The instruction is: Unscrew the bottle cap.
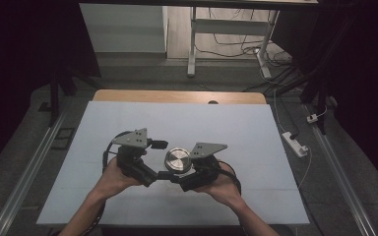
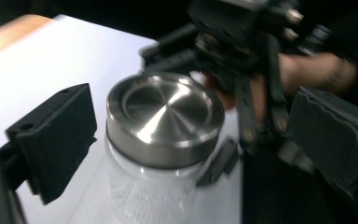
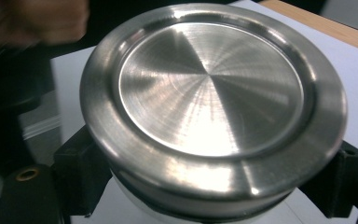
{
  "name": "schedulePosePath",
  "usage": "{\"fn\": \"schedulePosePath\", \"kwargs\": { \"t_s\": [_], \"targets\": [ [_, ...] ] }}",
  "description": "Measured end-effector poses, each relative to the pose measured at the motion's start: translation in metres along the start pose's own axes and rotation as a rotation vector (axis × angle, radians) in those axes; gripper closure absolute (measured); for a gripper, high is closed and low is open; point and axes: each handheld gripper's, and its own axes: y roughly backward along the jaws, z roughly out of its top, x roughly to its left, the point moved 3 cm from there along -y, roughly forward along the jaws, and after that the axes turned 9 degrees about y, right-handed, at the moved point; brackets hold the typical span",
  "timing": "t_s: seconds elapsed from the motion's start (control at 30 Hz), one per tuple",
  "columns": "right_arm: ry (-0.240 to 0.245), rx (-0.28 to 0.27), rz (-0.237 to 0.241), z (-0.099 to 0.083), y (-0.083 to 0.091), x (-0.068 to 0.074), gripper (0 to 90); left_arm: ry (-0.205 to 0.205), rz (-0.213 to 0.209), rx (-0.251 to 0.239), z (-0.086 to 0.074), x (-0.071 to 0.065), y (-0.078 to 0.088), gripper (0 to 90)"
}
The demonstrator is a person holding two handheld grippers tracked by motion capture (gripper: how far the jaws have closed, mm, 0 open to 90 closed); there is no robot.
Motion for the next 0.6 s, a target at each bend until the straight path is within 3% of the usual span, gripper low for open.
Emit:
{"fn": "schedulePosePath", "kwargs": {
  "t_s": [0.03,0.13,0.23,0.3,0.43,0.6],
  "targets": [
    [0.011,0.001,0.02,0.0,0.0,0.001,15.1,-0.028,-0.014,0.006,-0.002,0.001,0.002,3.2],
    [0.041,-0.001,0.08,0.001,-0.003,0.009,15.1,-0.063,-0.023,0.04,-0.007,0.003,0.0,5.1],
    [0.079,0.005,0.144,0.002,-0.007,0.019,15.0,-0.105,-0.021,0.101,-0.013,0.005,-0.005,9.0],
    [0.099,0.014,0.169,0.002,-0.01,0.024,15.1,-0.124,-0.071,0.106,-0.015,0.005,-0.007,10.8],
    [0.107,0.023,0.172,0.003,-0.011,0.027,15.1,-0.154,-0.084,0.106,-0.017,0.002,-0.007,20.5],
    [0.102,0.023,0.16,0.002,-0.01,0.025,15.1,-0.14,-0.078,0.102,-0.017,0.002,-0.009,20.6]
  ]
}}
